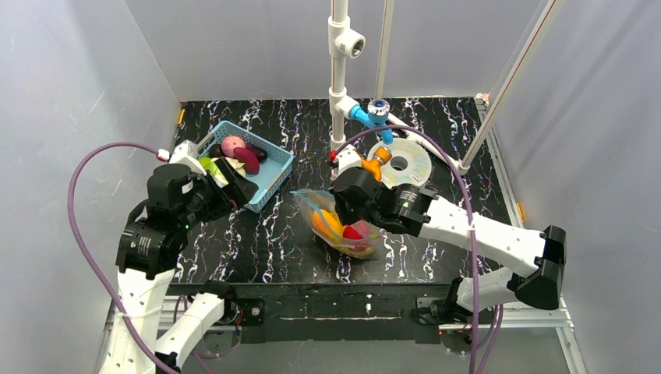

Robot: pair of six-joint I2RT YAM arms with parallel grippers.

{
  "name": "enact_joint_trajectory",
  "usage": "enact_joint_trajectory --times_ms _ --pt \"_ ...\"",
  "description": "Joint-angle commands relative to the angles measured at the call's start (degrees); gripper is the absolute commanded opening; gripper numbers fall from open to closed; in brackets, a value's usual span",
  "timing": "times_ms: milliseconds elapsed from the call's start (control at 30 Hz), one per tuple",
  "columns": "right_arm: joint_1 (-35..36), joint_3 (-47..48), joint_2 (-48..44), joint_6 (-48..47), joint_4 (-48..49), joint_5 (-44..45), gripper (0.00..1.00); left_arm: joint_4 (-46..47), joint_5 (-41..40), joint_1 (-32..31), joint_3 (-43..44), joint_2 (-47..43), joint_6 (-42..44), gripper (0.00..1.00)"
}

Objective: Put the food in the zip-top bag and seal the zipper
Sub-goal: Pick up the fake vegetable from the bin.

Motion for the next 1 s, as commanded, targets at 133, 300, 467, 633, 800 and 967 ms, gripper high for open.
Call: enact_joint_trajectory --times_ms 133,300,467,633,800,967 --pt "-0.14 4.08 -6.18 0.69 2.67 -6.35 0.01 3.37 -8.94 0.19 5.93 11.69 8.21 0.92" --pt "-0.18 -0.2 -3.48 3.0 2.76 -5.93 0.01 11.03 -8.67 3.35 7.32 22.47 11.19 0.92" --pt "-0.19 -0.45 -1.9 3.32 2.36 -4.9 0.01 16.06 1.46 11.91 11.91 37.23 9.14 0.91" --pt "-0.31 1.81 -1.72 2.43 1.15 -3.55 0.01 18.24 2.03 16.55 16.13 49.38 12.71 0.89" --pt "-0.41 3.63 -0.65 1.99 -0.96 -3.09 0.01 21.81 6.16 16.6 13.94 54.78 18.34 0.81" --pt "-0.39 4.36 0.55 2.03 -1.31 -3.73 0.01 24.4 7.23 16.64 14.56 58.11 20.02 0.76"
